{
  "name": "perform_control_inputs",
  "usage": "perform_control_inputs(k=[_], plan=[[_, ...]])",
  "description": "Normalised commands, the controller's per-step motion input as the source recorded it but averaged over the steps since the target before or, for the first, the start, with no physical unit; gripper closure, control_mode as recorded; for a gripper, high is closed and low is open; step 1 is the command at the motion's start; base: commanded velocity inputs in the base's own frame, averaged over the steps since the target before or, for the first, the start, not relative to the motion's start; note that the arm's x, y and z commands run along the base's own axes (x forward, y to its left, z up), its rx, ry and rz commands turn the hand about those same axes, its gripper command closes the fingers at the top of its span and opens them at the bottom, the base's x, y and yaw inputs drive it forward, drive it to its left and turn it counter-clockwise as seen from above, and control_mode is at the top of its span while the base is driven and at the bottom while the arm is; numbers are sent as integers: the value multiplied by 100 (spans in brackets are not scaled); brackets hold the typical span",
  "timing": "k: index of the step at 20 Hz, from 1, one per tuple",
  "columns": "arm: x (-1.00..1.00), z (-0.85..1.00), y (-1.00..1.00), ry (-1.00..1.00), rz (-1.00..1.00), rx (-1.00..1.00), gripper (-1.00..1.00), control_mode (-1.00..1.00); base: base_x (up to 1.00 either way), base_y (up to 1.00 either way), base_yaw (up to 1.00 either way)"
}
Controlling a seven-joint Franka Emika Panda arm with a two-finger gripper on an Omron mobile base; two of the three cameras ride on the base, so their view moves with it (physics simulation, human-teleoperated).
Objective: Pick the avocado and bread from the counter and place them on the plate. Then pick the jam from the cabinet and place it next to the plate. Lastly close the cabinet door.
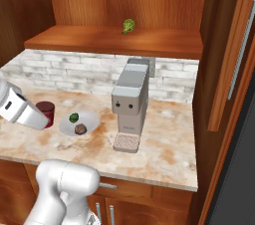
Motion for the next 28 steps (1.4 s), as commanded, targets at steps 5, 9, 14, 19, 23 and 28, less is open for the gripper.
perform_control_inputs(k=[5, 9, 14, 19, 23, 28], plan=[[0, -50, 15, 0, 0, 1, 100, -100, 0, 0, 0], [0, -48, 23, 0, 2, 0, 100, -100, 0, 0, 0], [0, -46, 24, 0, 6, 1, 100, -100, 0, 0, 0], [0, -51, 25, 0, 9, 0, 100, -100, 0, 0, 0], [0, -52, 23, 0, 8, 0, 100, -100, 0, 0, 0], [0, -48, 11, 0, 10, 0, 100, -100, 0, 0, 0]])
